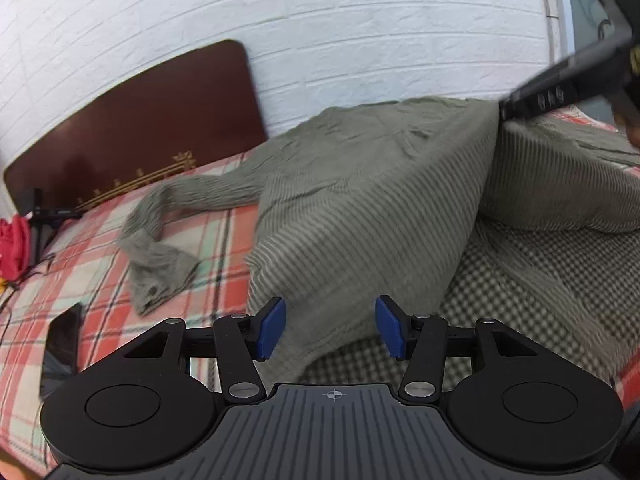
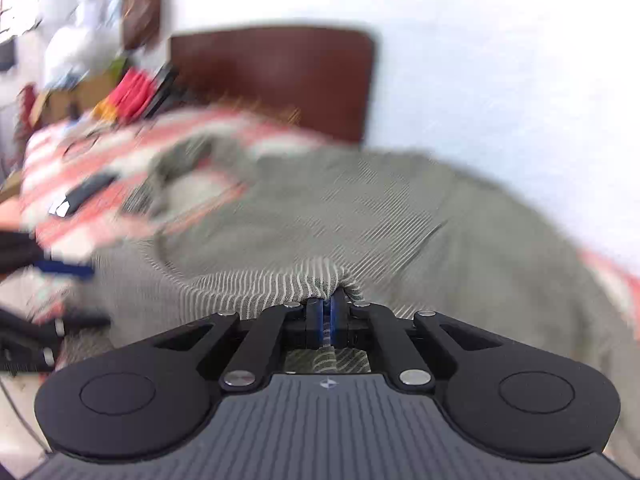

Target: Fold clothes

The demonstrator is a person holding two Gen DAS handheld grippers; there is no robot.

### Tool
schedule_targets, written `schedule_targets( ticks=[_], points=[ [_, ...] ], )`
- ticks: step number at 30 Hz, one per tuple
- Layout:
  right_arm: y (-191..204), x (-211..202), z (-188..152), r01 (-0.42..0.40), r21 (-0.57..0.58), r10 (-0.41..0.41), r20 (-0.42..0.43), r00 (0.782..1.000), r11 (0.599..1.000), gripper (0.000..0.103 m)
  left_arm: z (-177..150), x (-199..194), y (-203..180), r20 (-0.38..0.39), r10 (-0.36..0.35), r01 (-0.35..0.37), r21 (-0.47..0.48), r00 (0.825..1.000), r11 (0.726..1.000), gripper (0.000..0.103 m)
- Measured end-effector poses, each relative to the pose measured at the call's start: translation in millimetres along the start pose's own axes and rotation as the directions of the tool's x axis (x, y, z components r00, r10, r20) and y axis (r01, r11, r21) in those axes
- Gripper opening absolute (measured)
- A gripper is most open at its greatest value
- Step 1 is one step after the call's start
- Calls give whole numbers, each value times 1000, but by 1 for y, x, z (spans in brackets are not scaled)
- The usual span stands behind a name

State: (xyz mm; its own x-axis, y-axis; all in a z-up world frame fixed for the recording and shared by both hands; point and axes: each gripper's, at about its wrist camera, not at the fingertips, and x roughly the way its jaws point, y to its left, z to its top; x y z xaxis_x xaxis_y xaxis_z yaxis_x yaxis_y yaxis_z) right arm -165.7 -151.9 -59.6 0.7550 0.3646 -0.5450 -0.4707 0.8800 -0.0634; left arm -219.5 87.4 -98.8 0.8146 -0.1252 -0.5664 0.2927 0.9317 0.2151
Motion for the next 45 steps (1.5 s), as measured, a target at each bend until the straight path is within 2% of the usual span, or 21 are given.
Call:
schedule_targets(
  ticks=[4, 6, 7, 8, 9, 10, 13, 16, 18, 22, 23, 24, 25, 26, 30, 34, 36, 40, 43, 45],
  points=[
    [-18, 1, 7, 6, 69, -10, 53, 999, 998, 5, 10, 17, -3, 7, 6, -6, -9, 1000, 1000, 65],
    [-23, 16, 0, 7, 92, -8, 10, 1000, 996, 7, 11, 20, -2, 1, 8, -8, -23, 1000, 1000, 65],
    [-26, 26, -6, 5, 105, 0, -39, 999, 994, 9, 10, 20, -1, -4, 9, -9, -29, 1000, 1000, 65],
    [-30, 35, -13, -3, 129, 15, -94, 995, 992, 20, 8, 19, 0, -10, 15, -16, -32, 1000, 999, 66],
    [-34, 43, -20, -10, 155, 33, -144, 989, 988, 36, 4, 16, 2, -18, 28, -28, -31, 999, 999, 66],
    [-38, 46, -27, -18, 186, 52, -178, 983, 982, 41, 0, 14, 4, -27, 42, -43, -31, 999, 999, 67],
    [-40, 21, -39, -24, 228, 57, -140, 989, 973, 43, -14, 7, 15, -68, 98, -101, -43, 993, 994, 69],
    [-33, -23, -48, -83, 210, 101, -74, 992, 974, 51, -25, 2, 29, -122, 101, -114, -111, 987, 987, 71],
    [-24, -45, -59, -155, 170, 172, -91, 981, 973, 57, -29, 4, 35, -144, 79, -101, -155, 986, 983, 72],
    [0, -66, -84, -276, 121, 297, -208, 932, 953, 56, -31, 8, 37, -154, 38, -68, -200, 987, 977, 72],
    [6, -68, -88, -291, 105, 308, -224, 925, 951, 56, -31, 9, 36, -149, 19, -50, -209, 989, 977, 67],
    [13, -69, -91, -303, 93, 316, -238, 918, 949, 56, -30, 11, 36, -146, -1, -31, -217, 989, 976, 51],
    [19, -68, -92, -308, 91, 321, -246, 915, 947, 56, -30, 13, 35, -145, -14, -19, -224, 989, 974, 13],
    [22, -68, -94, -312, 96, 327, -251, 911, 945, 56, -29, 14, 35, -145, -20, -14, -230, 989, 973, 2],
    [32, -69, -99, -331, 82, 341, -261, 903, 940, 56, -26, 11, 53, -137, 89, -119, -229, 987, 966, 2],
    [43, -65, -101, -361, 53, 362, -269, 893, 931, 56, -27, 15, 76, -159, 134, -174, -277, 978, 945, 5],
    [50, -64, -102, -367, 24, 360, -268, 894, 930, 55, -28, 16, 77, -180, 114, -164, -288, 977, 943, 24],
    [62, -66, -101, -387, -54, 362, -254, 897, 921, 55, -26, -2, 61, -166, 96, -134, -230, 981, 964, 51],
    [69, -66, -99, -407, -111, 370, -250, 895, 907, 55, -23, -21, 49, -138, 41, -66, -179, 990, 982, 51],
    [73, -64, -98, -422, -137, 379, -258, 889, 896, 49, -17, -33, 34, -108, -8, -3, -100, 994, 995, 51]
  ],
)
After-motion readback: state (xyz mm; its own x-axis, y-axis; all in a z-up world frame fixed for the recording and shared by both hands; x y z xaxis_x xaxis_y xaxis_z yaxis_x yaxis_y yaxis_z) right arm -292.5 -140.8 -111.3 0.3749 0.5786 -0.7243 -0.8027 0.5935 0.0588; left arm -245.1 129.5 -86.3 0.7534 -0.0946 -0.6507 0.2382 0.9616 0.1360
